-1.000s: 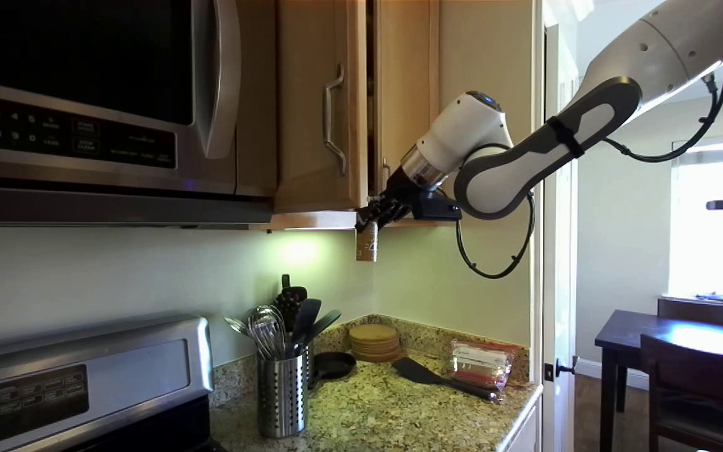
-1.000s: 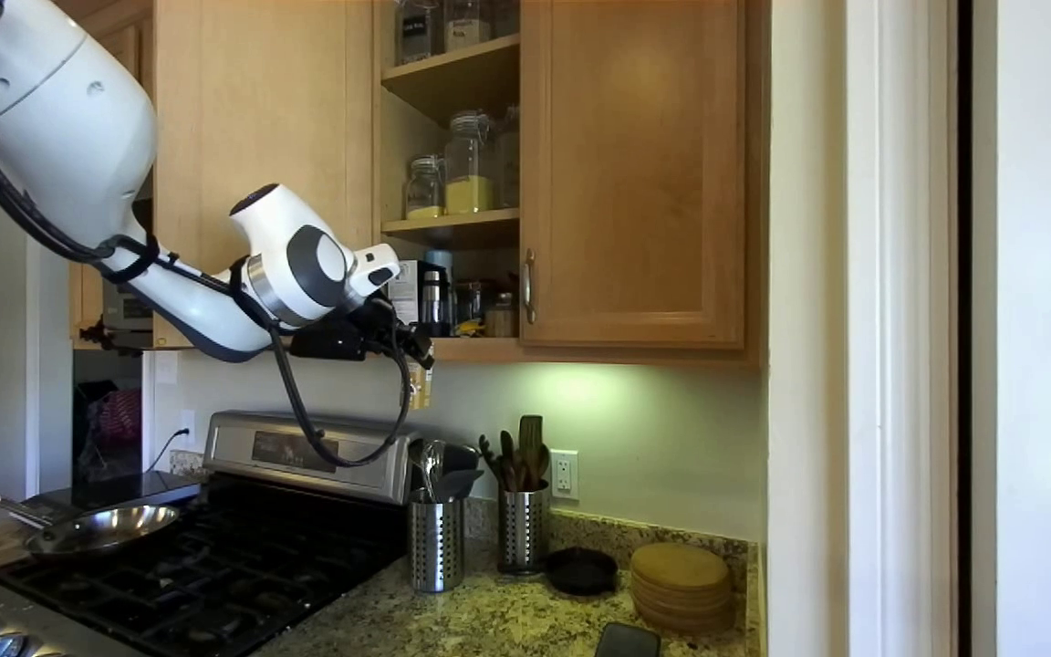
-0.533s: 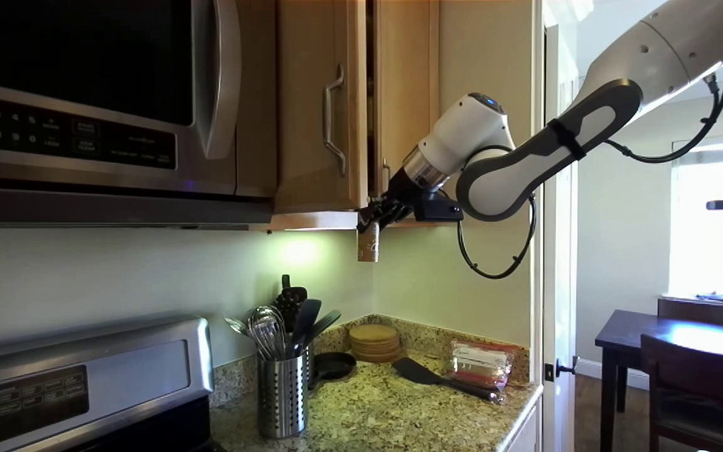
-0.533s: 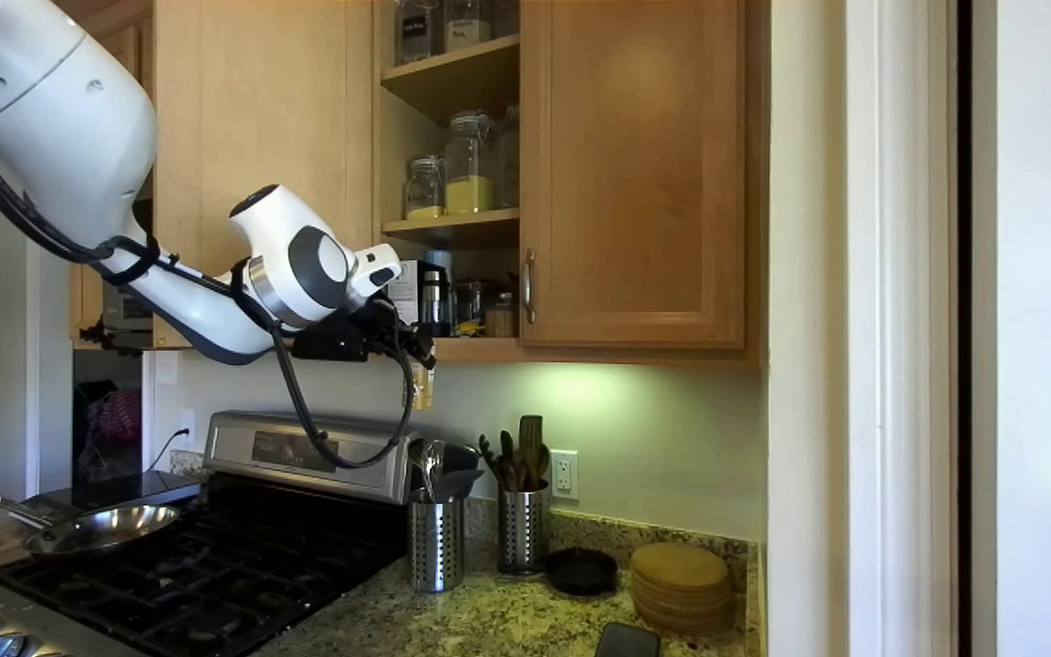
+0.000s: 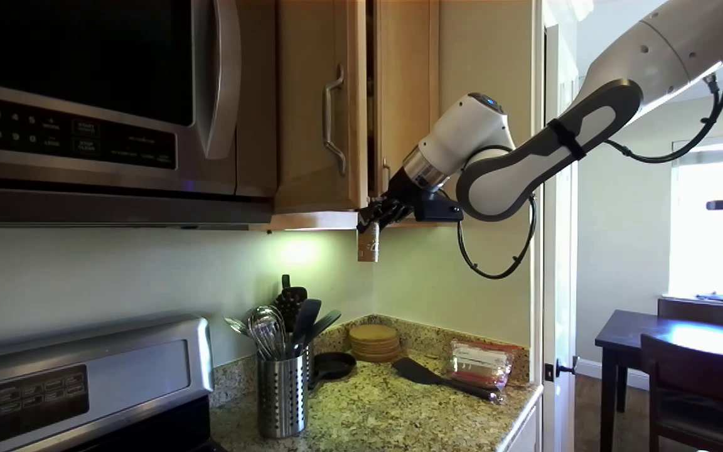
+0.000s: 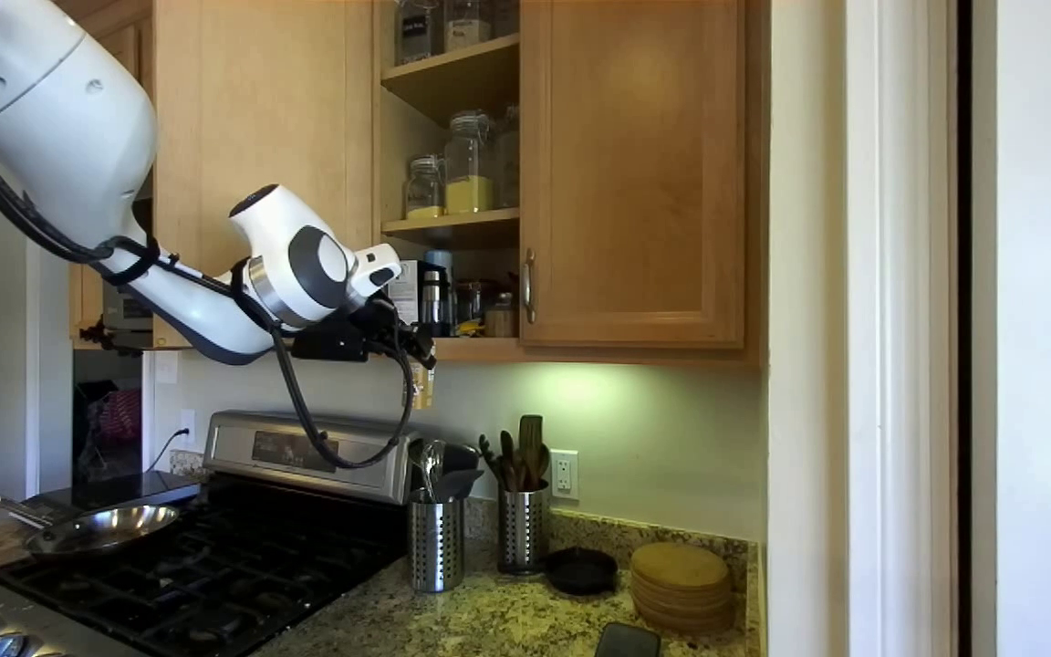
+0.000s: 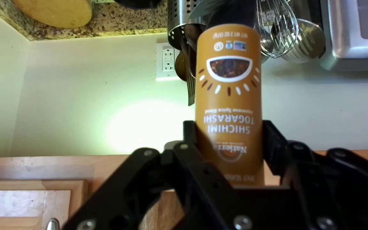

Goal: Open the top left cabinet door then remove the brown bottle out of the cabinet and close the left cabinet door

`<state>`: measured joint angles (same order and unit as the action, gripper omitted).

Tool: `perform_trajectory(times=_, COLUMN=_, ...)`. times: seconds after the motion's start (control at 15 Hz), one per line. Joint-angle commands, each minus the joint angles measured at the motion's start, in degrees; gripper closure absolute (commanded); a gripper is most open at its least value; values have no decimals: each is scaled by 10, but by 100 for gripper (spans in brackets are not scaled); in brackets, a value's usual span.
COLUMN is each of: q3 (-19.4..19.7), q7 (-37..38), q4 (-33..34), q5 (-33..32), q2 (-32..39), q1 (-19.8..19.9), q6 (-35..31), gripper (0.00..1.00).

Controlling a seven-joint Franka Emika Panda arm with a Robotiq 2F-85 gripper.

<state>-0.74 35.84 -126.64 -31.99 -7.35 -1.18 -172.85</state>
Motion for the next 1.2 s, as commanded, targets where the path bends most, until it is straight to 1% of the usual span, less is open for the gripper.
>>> perform_trajectory(times=0.0, q3=0, q7=1, q4=0, q5=0, q2=0, q1=0, q6=0, gripper=73)
perform_trajectory(times=0.33, q3=2, q7=0, q4=-19, q5=-7, q2=1, q1=3, q6=-12, gripper=73)
perform_trajectory(times=0.53, q3=0, q7=18, q4=-38, q5=-33, q2=-4, q1=13, q6=-21, gripper=73)
perform_trajectory(times=0.67, q3=-4, q7=46, q4=-51, q5=-66, q2=-3, q1=25, q6=-31, gripper=73)
perform_trajectory(times=0.73, q3=-7, q7=73, q4=-52, q5=-99, q2=-1, q1=37, q6=-36, gripper=73)
perform_trajectory(times=0.87, q3=-10, q7=120, q4=-62, q5=-145, q2=4, q1=49, q6=-46, gripper=73)
perform_trajectory(times=1.13, q3=-12, q7=192, q4=-78, q5=-197, q2=20, q1=55, q6=-58, gripper=73)
